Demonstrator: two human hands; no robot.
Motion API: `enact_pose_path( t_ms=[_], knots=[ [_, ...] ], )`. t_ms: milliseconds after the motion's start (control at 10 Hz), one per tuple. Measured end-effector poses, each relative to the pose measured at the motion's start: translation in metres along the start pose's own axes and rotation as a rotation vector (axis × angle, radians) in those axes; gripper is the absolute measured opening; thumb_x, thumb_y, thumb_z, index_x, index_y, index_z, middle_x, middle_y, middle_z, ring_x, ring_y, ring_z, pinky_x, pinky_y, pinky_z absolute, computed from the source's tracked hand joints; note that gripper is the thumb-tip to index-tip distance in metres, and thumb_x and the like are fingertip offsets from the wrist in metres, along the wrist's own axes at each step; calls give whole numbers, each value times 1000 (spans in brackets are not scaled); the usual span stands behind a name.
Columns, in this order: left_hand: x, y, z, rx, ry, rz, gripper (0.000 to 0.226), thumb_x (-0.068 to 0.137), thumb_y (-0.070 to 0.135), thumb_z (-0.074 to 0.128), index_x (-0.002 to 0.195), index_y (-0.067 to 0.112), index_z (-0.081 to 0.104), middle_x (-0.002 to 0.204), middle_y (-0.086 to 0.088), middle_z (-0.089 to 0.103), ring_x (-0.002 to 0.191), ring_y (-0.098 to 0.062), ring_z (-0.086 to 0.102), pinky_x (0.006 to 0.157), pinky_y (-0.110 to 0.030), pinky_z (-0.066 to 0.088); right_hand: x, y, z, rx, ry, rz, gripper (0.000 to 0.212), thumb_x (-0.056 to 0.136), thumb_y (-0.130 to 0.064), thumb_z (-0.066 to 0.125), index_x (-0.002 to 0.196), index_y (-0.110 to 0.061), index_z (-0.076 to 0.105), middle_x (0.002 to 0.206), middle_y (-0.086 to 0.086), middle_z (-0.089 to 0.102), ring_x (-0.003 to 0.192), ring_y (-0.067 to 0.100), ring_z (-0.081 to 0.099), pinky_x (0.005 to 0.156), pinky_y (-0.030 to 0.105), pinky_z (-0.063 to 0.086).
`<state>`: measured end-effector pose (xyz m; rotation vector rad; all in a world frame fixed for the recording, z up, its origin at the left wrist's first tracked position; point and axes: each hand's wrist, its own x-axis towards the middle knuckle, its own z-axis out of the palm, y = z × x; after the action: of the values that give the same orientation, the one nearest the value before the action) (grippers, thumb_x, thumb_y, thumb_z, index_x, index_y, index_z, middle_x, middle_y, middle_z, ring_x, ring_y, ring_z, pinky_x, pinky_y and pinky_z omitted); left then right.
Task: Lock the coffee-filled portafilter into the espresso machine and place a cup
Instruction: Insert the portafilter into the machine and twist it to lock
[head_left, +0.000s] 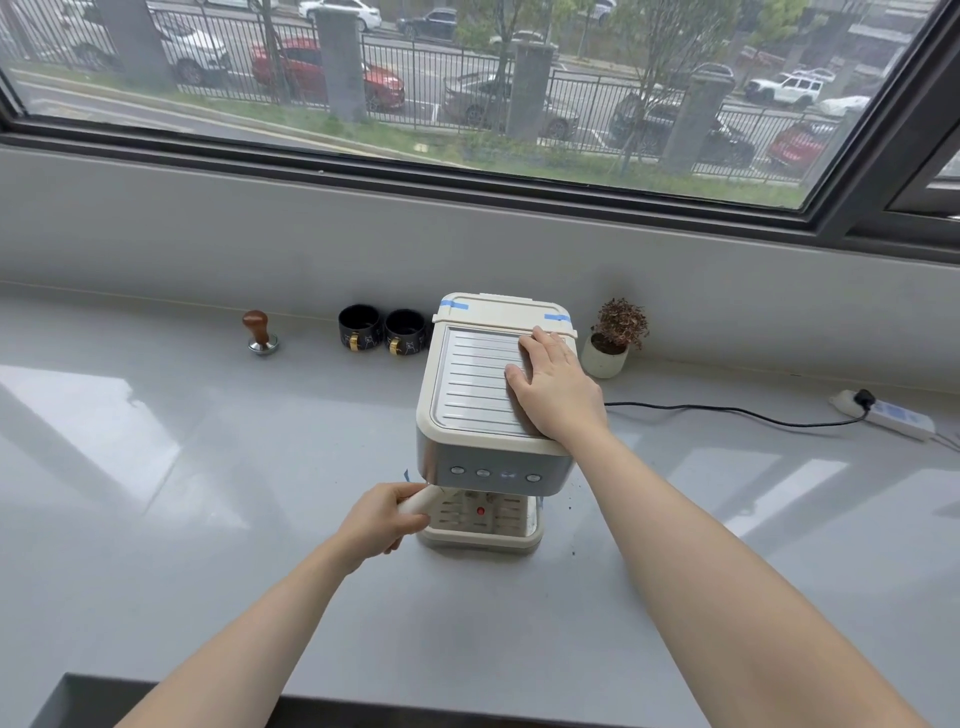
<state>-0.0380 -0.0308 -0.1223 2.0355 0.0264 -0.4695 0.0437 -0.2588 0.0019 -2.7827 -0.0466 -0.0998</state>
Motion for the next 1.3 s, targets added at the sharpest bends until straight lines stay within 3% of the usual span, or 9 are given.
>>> enact_pose_path(
  t_ms=[300,500,700,1000,1100,1300],
  knots=[
    [8,4,-17,38,-57,1,23,77,15,63,81,36,72,50,12,50,40,-14,41,39,-20,31,1,0,1,13,6,-1,56,94,-50,29,148,-32,27,160,-14,16,148,7,9,113,38,26],
    [13,6,-24,57,-104,0,17,76,18,64,77,33,71,59,3,50,45,-19,42,43,-22,28,0,1,0,15,0,5,56,94,-50,29,148,-32,27,160,-15,16,148,6,9,113,37,25],
    [16,14,-32,98,-136,-4,23,78,16,64,68,35,68,60,4,54,48,-18,45,44,-22,30,0,0,0,17,4,-1,56,94,-49,29,147,-31,28,160,-14,17,148,7,9,113,37,26],
    [7,9,-22,1,-112,7,16,77,16,64,75,31,70,56,9,51,44,-15,43,41,-21,34,-1,1,0,21,3,3,56,94,-49,29,148,-32,27,160,-14,16,148,6,8,113,38,26],
    [3,11,-18,-10,-91,10,19,76,16,63,74,34,70,55,9,52,44,-15,43,41,-22,34,-1,2,0,15,6,3,56,94,-49,29,148,-32,27,160,-14,16,148,6,9,113,38,27],
    [-14,12,7,-112,36,-41,34,78,12,64,92,42,71,49,10,55,43,-16,44,43,-24,37,1,1,1,17,9,-1,55,94,-49,29,147,-32,29,160,-14,17,148,7,10,113,39,27]
  ],
)
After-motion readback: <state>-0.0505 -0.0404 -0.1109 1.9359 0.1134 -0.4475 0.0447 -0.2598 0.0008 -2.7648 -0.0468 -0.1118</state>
